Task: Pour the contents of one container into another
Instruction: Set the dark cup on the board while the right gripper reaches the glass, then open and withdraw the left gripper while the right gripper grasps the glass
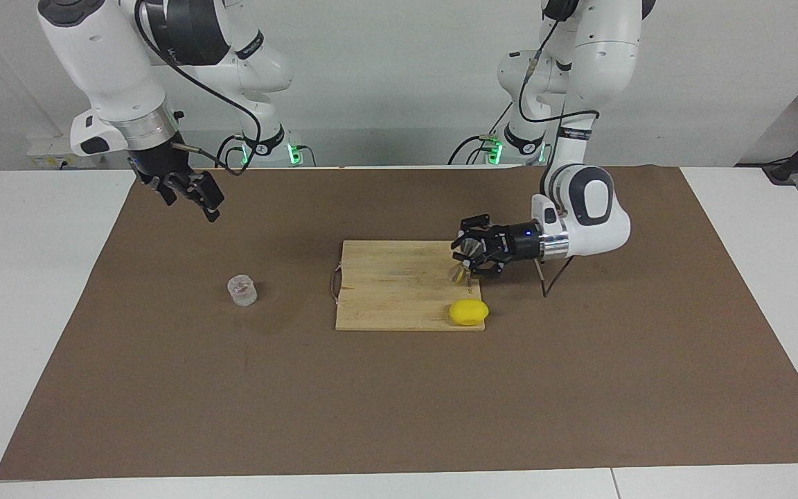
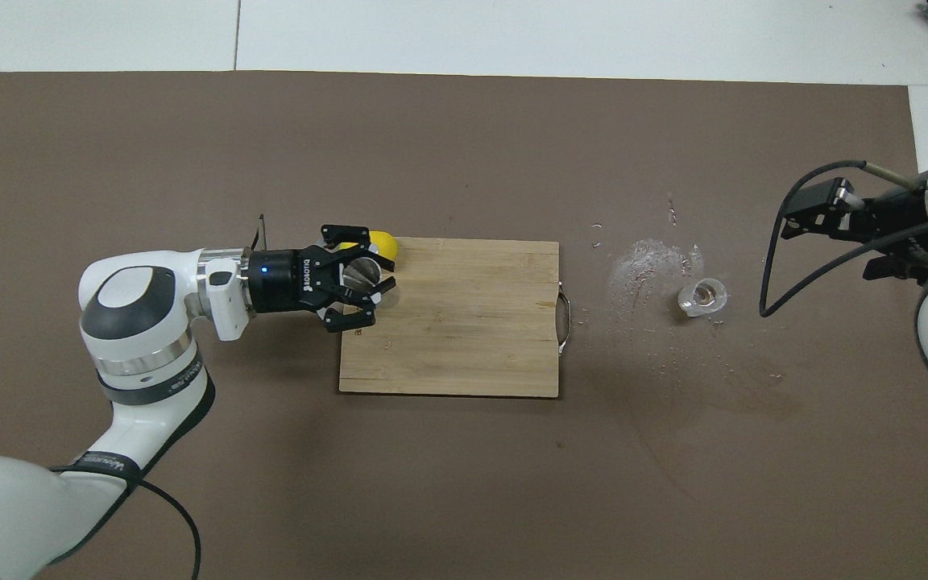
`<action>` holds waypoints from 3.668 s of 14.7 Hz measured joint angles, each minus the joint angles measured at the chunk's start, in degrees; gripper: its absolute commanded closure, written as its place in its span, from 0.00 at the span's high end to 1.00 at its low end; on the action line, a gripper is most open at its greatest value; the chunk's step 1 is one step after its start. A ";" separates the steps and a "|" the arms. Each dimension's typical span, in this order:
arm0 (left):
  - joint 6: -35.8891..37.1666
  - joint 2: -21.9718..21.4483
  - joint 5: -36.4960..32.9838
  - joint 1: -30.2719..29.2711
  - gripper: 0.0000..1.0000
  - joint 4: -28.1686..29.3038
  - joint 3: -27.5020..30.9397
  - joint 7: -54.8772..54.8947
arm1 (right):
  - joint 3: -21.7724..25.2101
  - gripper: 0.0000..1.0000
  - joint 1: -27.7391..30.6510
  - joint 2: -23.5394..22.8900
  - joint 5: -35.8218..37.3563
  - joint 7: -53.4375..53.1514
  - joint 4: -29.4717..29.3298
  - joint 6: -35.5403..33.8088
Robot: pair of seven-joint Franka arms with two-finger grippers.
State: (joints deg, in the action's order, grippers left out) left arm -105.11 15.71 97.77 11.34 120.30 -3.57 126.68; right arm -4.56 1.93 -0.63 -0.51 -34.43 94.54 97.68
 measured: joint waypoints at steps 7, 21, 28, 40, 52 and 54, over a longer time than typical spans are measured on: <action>-16.36 0.37 16.49 15.21 0.00 0.20 -0.04 9.73 | 0.21 1.00 3.72 -2.69 -2.84 -17.13 2.96 5.08; -25.15 1.48 24.25 20.76 0.00 0.26 0.08 15.74 | 0.33 1.00 8.76 -12.48 -20.64 -29.12 9.10 10.64; -26.73 1.52 26.25 20.78 0.69 1.02 0.19 15.91 | 0.39 0.96 10.11 -12.15 -21.33 -29.26 15.00 15.69; -16.61 -1.37 26.82 12.90 1.00 10.88 1.19 16.31 | 0.44 0.96 13.67 -18.99 -26.74 -18.75 16.84 15.98; -8.89 -5.13 2.48 -1.86 1.00 16.41 1.54 16.39 | -0.23 0.87 11.98 -19.54 -31.65 -18.07 18.08 15.91; -6.77 -5.20 -6.20 -7.09 1.00 16.51 1.66 16.39 | -0.23 0.73 11.76 -19.54 -31.96 -18.07 18.09 15.91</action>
State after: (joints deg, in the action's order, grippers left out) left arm -111.88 10.50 91.57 4.25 136.81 -1.91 143.07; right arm -4.79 13.69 -20.17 -32.47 -52.49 112.62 113.59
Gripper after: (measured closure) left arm 0.000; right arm 0.088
